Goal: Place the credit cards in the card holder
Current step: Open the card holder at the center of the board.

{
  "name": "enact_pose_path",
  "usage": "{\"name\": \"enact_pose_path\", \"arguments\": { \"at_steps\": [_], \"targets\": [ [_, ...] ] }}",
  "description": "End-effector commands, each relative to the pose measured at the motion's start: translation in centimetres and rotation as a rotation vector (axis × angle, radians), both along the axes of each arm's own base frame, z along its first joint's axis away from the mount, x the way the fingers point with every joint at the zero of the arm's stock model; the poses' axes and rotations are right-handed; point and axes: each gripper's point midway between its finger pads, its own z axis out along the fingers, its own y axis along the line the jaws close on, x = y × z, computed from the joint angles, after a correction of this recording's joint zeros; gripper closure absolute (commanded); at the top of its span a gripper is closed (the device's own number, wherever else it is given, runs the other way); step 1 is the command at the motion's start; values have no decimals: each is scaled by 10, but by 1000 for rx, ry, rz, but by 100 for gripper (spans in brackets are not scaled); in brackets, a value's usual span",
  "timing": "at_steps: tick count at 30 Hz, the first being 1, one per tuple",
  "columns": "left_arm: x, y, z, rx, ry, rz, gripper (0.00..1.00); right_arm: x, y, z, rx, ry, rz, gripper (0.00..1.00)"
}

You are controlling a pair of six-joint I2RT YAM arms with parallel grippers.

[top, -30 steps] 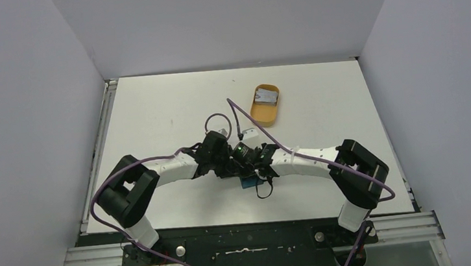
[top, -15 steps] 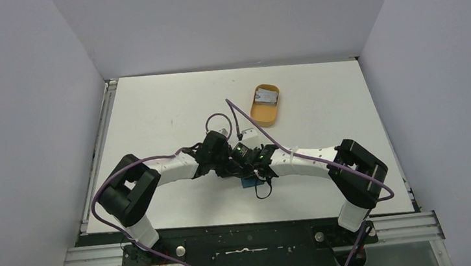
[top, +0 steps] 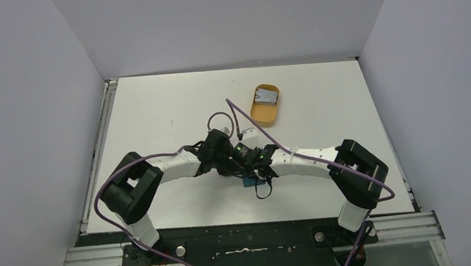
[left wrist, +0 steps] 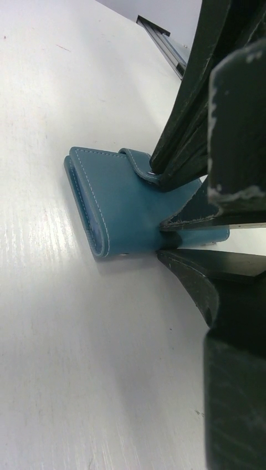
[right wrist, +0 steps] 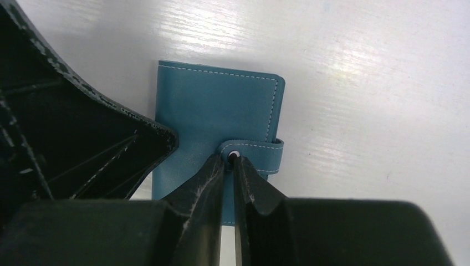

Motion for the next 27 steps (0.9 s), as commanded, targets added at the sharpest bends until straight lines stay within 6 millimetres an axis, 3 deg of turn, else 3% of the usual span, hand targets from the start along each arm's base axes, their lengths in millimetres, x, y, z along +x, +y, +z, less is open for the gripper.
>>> {"name": "enact_pose_path", "arguments": {
  "at_steps": [1,2,11,16,20,27],
  "targets": [
    [-15,35,-40,195,66,12,100,10,-16,16,-38,-54,-34,97],
    [-14,36,-41,197,67,13,100,10,-18,15,-38,-52,-38,100],
    [-16,39,-47,220,84,14,100,11,-30,23,-21,-63,-97,100],
    [-15,36,-44,208,82,11,100,10,-50,29,23,-59,-164,100],
    [-13,26,-30,155,67,-11,100,3,-69,24,75,-29,-201,100],
    [-13,3,19,-1,-5,-60,61,-9,-67,51,255,-68,-143,100]
  ]
}}
